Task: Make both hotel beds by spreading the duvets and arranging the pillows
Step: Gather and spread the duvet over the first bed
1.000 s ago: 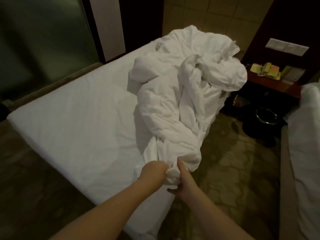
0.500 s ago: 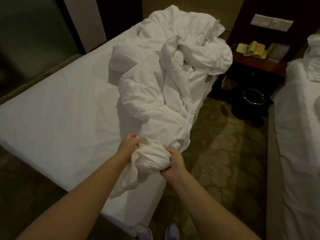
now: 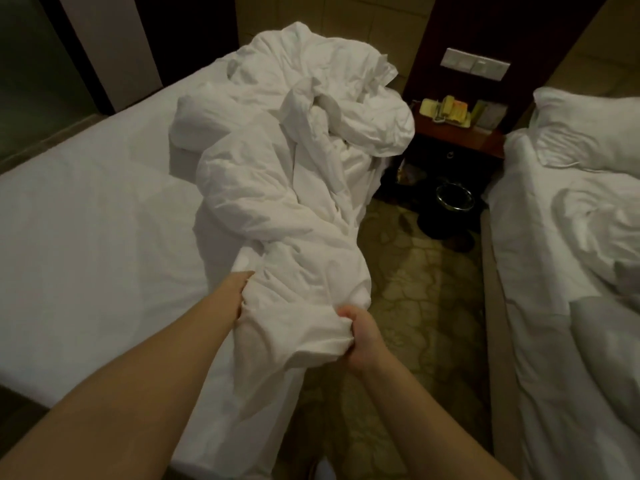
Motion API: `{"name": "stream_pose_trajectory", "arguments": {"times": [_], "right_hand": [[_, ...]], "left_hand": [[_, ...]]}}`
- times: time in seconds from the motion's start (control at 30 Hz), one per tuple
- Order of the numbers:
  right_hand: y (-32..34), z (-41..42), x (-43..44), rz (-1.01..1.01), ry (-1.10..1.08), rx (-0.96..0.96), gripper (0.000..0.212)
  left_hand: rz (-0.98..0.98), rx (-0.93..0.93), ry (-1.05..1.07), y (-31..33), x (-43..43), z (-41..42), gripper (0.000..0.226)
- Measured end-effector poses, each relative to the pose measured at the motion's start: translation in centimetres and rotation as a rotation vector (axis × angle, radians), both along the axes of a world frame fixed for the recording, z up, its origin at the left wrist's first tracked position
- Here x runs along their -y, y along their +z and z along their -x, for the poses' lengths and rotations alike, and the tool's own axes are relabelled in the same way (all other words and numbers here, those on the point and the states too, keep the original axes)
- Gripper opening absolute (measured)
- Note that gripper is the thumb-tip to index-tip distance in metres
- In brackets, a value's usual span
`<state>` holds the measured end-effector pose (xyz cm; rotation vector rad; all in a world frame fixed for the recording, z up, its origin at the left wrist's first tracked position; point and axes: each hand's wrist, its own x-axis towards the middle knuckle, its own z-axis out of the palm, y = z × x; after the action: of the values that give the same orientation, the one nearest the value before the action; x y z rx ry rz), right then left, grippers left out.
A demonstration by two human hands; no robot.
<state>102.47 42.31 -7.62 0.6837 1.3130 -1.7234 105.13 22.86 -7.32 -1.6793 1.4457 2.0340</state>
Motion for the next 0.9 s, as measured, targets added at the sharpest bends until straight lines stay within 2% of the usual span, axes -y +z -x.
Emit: {"name": "stream_pose_trajectory", "arguments": {"times": [0.07, 0.2, 0.27, 0.33, 0.4, 0.47, 0.5, 0.57, 0.63, 0.7, 0.77, 0.8, 0.87, 0.9], "right_hand": [[-0.9, -1.4, 1.0, -0.104, -0.023, -0.013, 0.041], [-2.9, -5.4, 5.3, -0.195, -0.105, -0.051, 0.039], [-4.1, -7.0, 8.4, -0.196, -0.184, -0.089, 0.045], [-3.4, -8.7, 12.0, -0.152, -0.28, -0.129, 0.048], [-0.7, -10.6, 15.8, -0.114, -0.342, -0.175, 0.045], [2.1, -12.9, 18.5, -0.134, -0.33, -0.242, 0.028], [2.9, -14.2, 19.3, -0.183, -0.303, -0.274, 0.024], [3.1, -17.3, 20.2, -0.304, -0.244, -0.33, 0.03], [2.2, -20.7, 20.9, -0.441, -0.183, -0.369, 0.049], [0.7, -24.5, 21.4, -0.677, -0.063, -0.408, 0.061], [-0.9, -28.7, 22.0, -1.0, 0.167, -0.586, 0.063], [-1.6, -30.8, 22.5, -1.065, 0.234, -0.764, 0.059], [-2.0, -34.4, 23.7, -0.935, 0.355, -1.059, 0.048], [-1.4, -35.8, 24.1, -0.796, 0.38, -1.077, 0.046]], "left_hand": [[0.013, -0.037, -0.016, -0.3, 2.0, -0.8, 0.034], [0.036, -0.122, 0.096, -1.1, 6.9, -4.2, 0.023], [0.06, -0.184, 0.119, -1.0, 10.9, -5.5, 0.04], [0.111, -0.297, 0.041, 1.4, 15.2, -6.1, 0.047], [0.258, -0.462, -0.009, 6.0, 18.0, -8.1, 0.045], [0.484, -0.539, -0.042, 9.9, 19.5, -12.2, 0.04], [0.592, -0.549, -0.085, 10.7, 19.8, -14.8, 0.039], [0.688, -0.497, -0.159, 9.1, 20.5, -20.3, 0.041], [0.672, -0.352, -0.191, 5.5, 20.4, -25.3, 0.041], [0.625, -0.228, -0.224, 2.2, 19.0, -29.4, 0.037], [0.595, -0.168, -0.315, -0.1, 16.8, -32.4, 0.04], [0.59, -0.167, -0.353, -0.6, 15.8, -33.5, 0.041], [0.576, -0.203, -0.397, -0.5, 14.5, -34.4, 0.037], [0.54, -0.248, -0.393, 0.0, 14.2, -34.5, 0.033]]}}
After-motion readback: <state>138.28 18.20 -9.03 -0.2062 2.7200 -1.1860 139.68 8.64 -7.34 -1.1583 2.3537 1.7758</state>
